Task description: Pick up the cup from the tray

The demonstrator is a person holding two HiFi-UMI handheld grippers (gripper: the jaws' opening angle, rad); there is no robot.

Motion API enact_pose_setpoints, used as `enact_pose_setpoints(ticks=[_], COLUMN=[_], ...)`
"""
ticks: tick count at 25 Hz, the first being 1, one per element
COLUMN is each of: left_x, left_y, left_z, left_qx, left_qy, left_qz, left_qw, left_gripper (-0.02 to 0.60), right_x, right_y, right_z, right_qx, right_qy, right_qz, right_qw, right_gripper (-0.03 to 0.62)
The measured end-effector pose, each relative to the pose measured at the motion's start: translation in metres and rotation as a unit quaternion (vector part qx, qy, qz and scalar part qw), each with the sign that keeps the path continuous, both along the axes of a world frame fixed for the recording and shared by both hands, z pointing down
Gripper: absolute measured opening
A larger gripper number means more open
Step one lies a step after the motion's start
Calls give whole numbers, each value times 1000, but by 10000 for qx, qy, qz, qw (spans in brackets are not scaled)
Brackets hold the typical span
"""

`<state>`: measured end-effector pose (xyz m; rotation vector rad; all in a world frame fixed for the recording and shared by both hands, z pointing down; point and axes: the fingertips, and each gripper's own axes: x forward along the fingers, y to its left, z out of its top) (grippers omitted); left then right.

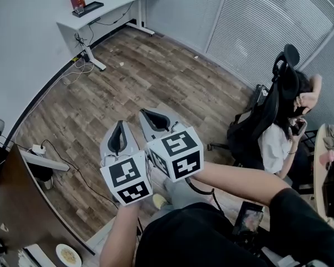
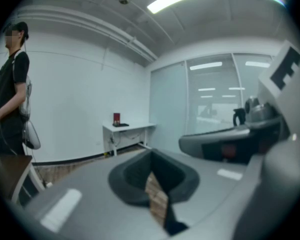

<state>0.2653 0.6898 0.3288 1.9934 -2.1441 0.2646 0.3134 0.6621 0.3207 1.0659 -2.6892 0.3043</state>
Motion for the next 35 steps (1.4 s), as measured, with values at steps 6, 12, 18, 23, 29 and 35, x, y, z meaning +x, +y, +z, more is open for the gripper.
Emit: enact_pose_setpoints(ticks=[6, 12, 18, 23, 29, 35], left_x=[-26, -56, -52, -36, -45, -47], left_y=[-29, -70, -123, -159, -189, -217], left_z=[6, 8, 5, 2, 3, 6], left_qx=[48, 61, 48, 17, -16, -93], left_qy=[68, 36, 10, 30, 16, -88], left_qz=[-57, -201, -151, -150, -233, -354], left_qw=[9999, 9998, 9999, 9999, 9997, 9993], left_gripper=[0, 0, 0, 0, 0, 0], right_x=[-27, -58, -54, -39, -48, -51], right_y=[-30, -73, -125, -160, -193, -222], right_z=[5, 6, 3, 0, -1, 5], right_qx=[33, 34, -14, -44, -3, -95], right_qy=[-7, -185, -242, -249, -283, -381], right_qz=[-64, -209, -182, -198, -262, -394], right_qw=[10000, 9996, 9995, 9995, 9993, 9985], right_gripper=[15, 15, 15, 15, 15, 15])
